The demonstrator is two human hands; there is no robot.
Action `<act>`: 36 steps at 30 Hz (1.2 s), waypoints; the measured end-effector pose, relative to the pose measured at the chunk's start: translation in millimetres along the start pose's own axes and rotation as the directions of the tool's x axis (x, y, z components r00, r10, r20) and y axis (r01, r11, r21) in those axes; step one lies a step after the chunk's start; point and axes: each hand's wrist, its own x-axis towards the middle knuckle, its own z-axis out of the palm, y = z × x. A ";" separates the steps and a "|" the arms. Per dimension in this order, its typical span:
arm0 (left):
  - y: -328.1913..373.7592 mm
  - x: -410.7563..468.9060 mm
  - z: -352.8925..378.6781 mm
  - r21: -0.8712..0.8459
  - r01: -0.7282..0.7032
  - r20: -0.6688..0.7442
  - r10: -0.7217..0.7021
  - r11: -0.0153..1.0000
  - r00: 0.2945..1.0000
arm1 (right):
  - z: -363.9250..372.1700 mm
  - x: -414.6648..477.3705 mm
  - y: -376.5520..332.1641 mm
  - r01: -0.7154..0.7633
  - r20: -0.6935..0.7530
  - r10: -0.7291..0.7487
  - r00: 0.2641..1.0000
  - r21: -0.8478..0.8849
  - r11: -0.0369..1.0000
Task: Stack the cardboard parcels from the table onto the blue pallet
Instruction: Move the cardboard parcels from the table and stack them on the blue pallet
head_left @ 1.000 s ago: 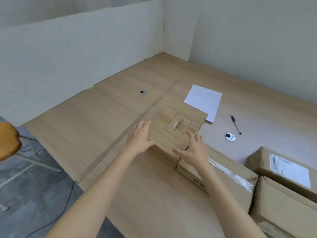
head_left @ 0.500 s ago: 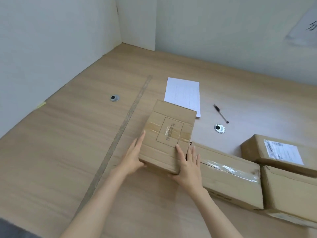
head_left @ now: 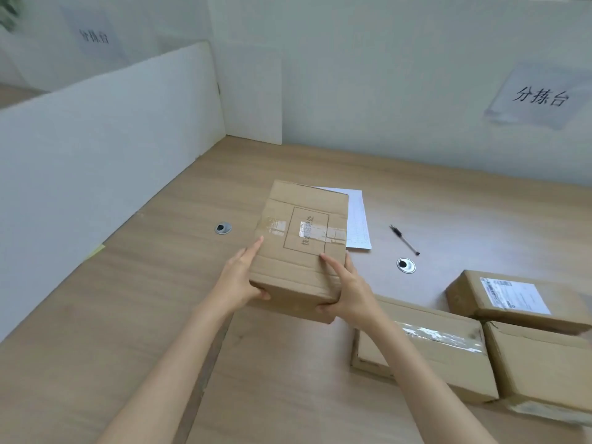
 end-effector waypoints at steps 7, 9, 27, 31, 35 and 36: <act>85.3 -15.1 -71.8 0.137 -0.086 -0.063 0.095 0.987 0.993 | -89.5 -8.2 -62.0 0.097 -0.077 -0.093 0.993 0.056 0.994; 106.9 -23.5 -82.8 0.140 -0.111 -0.073 0.122 0.984 0.990 | -111.2 -15.4 -72.8 0.109 -0.110 -0.104 0.988 0.036 0.993; 292.0 -97.5 -26.0 0.227 -0.320 0.006 0.327 0.920 0.945 | -270.2 -156.2 -11.1 0.063 -0.300 -0.057 0.952 0.010 0.998; 358.2 -128.1 25.8 0.245 -0.375 0.038 0.378 0.894 0.925 | -321.8 -224.2 31.1 0.023 -0.345 -0.029 0.938 -0.020 1.000; 434.3 -168.1 93.2 0.223 -0.432 0.074 0.426 0.874 0.902 | -382.9 -310.9 81.6 -0.017 -0.376 0.005 0.926 -0.029 0.999; 453.5 -179.8 112.3 0.210 -0.443 0.079 0.436 0.872 0.896 | -398.9 -334.5 95.5 -0.033 -0.389 0.020 0.921 -0.027 0.999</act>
